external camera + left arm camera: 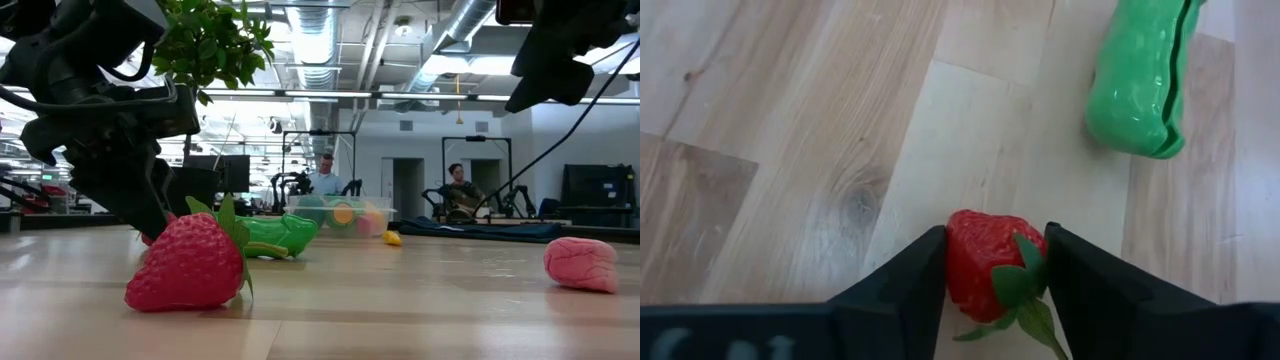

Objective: Pick and placing Produce into tupperware
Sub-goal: Put the top red strawberry into the transparent bin

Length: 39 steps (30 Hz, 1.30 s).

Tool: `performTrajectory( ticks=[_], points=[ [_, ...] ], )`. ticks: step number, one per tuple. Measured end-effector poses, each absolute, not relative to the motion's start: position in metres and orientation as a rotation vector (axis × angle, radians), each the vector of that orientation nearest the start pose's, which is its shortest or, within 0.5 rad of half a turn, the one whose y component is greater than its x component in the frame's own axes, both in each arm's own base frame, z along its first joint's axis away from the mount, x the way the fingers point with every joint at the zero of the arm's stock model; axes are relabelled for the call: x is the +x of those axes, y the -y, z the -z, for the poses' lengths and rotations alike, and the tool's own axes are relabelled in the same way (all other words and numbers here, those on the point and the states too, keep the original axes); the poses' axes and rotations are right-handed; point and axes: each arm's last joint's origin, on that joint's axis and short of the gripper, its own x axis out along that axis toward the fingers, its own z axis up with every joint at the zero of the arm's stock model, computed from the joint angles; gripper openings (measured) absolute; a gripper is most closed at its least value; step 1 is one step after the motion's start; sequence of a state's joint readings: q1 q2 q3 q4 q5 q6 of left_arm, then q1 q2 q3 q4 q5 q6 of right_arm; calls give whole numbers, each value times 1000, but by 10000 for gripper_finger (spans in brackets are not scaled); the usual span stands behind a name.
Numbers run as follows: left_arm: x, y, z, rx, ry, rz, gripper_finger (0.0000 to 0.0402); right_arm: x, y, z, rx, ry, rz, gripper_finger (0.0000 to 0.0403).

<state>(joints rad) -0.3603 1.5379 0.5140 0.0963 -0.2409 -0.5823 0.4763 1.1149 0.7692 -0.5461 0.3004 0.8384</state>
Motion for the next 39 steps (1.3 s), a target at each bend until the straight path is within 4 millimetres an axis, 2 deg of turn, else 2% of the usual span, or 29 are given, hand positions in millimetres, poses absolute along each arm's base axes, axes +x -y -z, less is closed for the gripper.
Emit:
performTrajectory(
  ticks=[10,22,31,39],
  points=[
    [236,81,-114,-277,-858,-149,154,195,-91,-240,450,-825,187,240],
    [269,75,-145,-218,-732,-150,152,195,-91,-240,450,-825,188,240],
    [297,52,-178,-125,-607,-240,153,194,-91,-240,450,-828,181,240],
    [316,19,-203,-92,-464,-360,153,194,-91,-240,412,-830,165,240]
  ],
)
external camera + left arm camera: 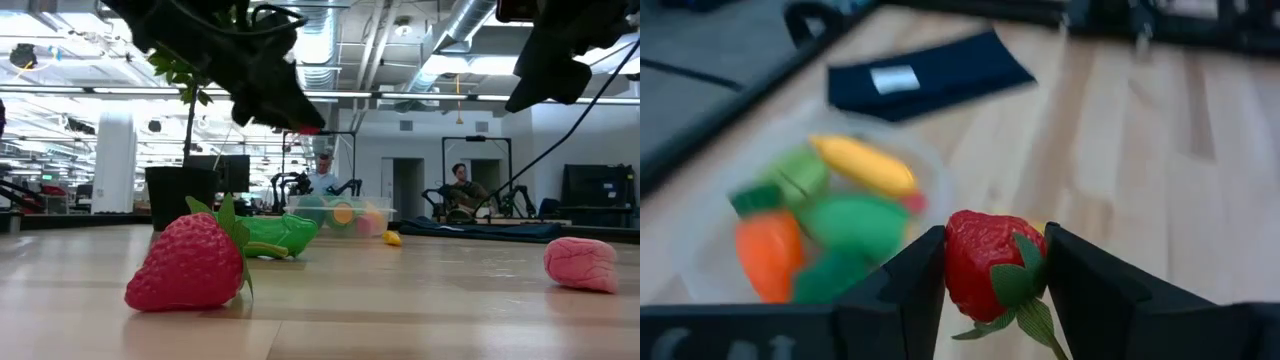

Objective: Pick and placing Produce into tupperware
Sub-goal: Put the top red strawberry into the transparent bin

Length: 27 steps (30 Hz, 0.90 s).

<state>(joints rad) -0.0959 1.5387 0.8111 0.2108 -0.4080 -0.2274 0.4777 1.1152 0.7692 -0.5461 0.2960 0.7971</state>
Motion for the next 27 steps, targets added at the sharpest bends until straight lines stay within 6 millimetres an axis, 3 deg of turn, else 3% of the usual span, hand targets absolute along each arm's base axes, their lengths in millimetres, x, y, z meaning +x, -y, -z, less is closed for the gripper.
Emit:
performTrajectory(
  ticks=[5,11,19,27],
  points=[
    [324,-2,-207,-109,-369,-410,153,194,-91,-240,402,-831,161,240],
    [338,-20,-190,-152,-310,-467,153,194,-91,-240,401,-831,162,240],
    [367,-39,-162,-199,-350,-542,153,195,-90,-240,418,-817,190,240],
    [396,-60,-156,-219,-386,-615,153,195,-91,-240,446,-811,199,240]
  ],
)
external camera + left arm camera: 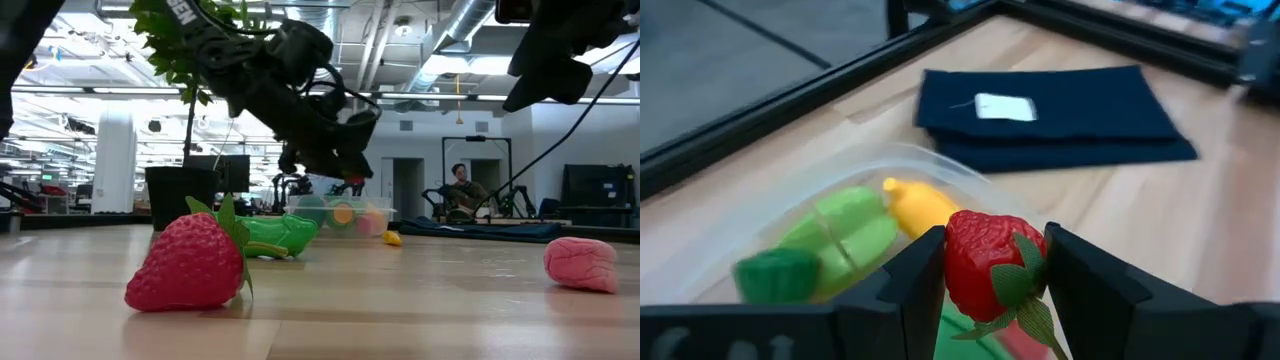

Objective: Pick and placing Produce into tupperware
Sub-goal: Put the top red strawberry into the transparent bin

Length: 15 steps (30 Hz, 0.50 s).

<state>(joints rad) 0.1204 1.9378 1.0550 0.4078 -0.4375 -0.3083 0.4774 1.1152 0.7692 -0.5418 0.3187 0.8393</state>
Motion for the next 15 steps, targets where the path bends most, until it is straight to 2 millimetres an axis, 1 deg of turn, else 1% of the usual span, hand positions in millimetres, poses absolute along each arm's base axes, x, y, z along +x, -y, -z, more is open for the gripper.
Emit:
performTrajectory(
  ticks=[3,10,13,15],
  points=[
    [400,-71,-158,-216,-423,-663,153,195,-91,-240,463,-808,205,240],
    [397,-92,-159,-232,-491,-726,153,195,-91,-240,462,-805,210,240],
    [396,-95,-159,-255,-490,-735,153,195,-90,-240,454,-792,226,240],
    [397,-94,-159,-264,-494,-710,153,195,-90,-240,452,-790,229,240]
  ],
)
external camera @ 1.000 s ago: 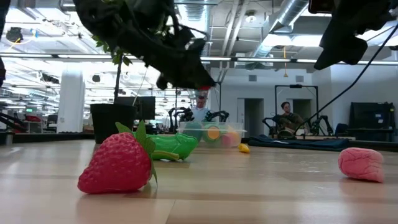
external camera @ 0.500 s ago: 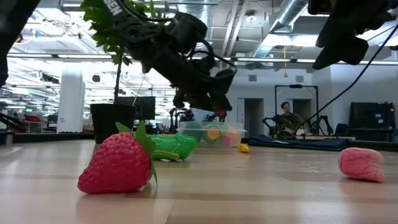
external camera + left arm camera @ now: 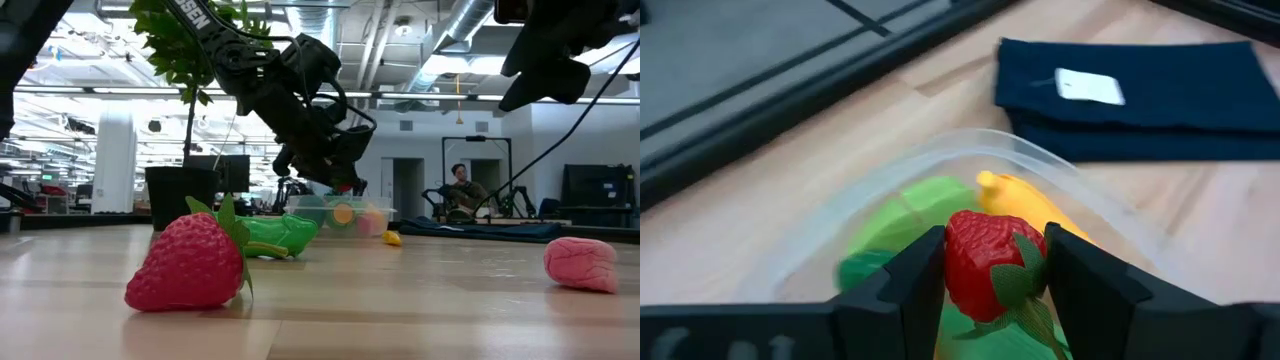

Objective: Pick and placing Produce into tupperware
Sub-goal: Put the top red strawberry into the transparent bin

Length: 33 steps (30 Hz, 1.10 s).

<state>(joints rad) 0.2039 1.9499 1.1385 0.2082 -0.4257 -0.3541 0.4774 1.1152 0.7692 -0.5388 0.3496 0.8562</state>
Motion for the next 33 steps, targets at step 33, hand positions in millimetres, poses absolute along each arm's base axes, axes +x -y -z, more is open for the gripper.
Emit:
performTrajectory(
  ticks=[33],
  points=[
    [399,-91,-161,-269,-500,-590,154,195,-90,-240,434,-793,222,240]
  ],
)
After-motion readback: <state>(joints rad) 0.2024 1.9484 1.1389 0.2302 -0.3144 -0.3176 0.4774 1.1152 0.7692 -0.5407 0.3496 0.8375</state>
